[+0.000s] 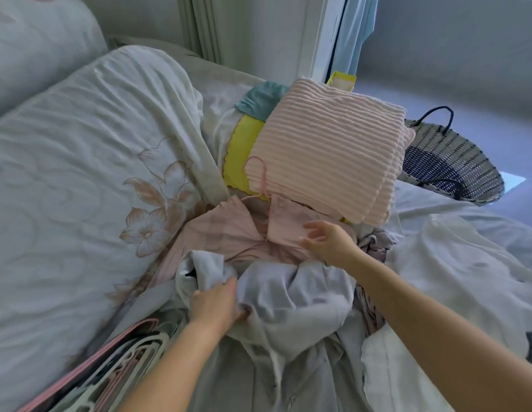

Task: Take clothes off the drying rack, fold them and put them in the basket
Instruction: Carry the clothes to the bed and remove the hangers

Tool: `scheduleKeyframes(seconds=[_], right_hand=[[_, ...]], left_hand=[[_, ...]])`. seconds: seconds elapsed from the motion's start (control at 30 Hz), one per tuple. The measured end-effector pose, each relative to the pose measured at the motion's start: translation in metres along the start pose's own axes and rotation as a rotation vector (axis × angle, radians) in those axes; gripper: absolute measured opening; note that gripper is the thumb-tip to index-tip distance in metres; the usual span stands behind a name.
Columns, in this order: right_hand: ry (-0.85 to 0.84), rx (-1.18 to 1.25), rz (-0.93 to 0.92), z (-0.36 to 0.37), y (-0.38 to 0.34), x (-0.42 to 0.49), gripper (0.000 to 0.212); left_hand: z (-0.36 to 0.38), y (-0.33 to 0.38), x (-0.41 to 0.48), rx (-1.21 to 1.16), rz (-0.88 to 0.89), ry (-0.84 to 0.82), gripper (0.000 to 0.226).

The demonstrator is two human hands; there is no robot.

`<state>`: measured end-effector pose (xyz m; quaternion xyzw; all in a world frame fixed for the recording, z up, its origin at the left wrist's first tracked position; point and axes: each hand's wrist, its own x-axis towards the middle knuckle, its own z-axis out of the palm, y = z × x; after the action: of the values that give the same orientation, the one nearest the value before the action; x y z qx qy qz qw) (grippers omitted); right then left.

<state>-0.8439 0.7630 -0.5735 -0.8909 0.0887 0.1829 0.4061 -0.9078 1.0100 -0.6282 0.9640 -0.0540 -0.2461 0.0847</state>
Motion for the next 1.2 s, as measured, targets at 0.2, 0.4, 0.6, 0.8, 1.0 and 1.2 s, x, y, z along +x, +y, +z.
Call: scheduleKeyframes(seconds=[0.2, 0.4, 0.6, 0.8, 1.0, 1.2], right_hand=[[0.061, -0.108, -0.070, 0.021, -0.015, 0.053, 0.059], [0.065, -0.244, -0.067, 0.036, -0.032, 0.084, 0.071], [0.064, -0.356, -0.050, 0.040, -0.052, 0.120, 0.078], [0.104, -0.483, 0.030, 0.054, -0.064, 0.126, 0.073], [0.026, -0.297, 0.017, 0.078, -0.054, 0.114, 0.038], [-0.082, -0.168, -0.149, 0.062, -0.061, 0.073, 0.011]], left_hand=[[0.009, -0.002, 0.005, 0.030, 0.142, 0.316, 0.087], [0.011, -0.016, 0.017, 0.054, 0.148, 0.173, 0.124], [0.027, -0.022, 0.015, 0.001, 0.070, 0.073, 0.131], [0.025, -0.025, 0.016, -0.112, 0.059, 0.117, 0.128], [0.021, -0.027, 0.008, -0.160, 0.059, 0.178, 0.121], [-0.001, -0.030, 0.001, -0.575, 0.092, 0.390, 0.094]])
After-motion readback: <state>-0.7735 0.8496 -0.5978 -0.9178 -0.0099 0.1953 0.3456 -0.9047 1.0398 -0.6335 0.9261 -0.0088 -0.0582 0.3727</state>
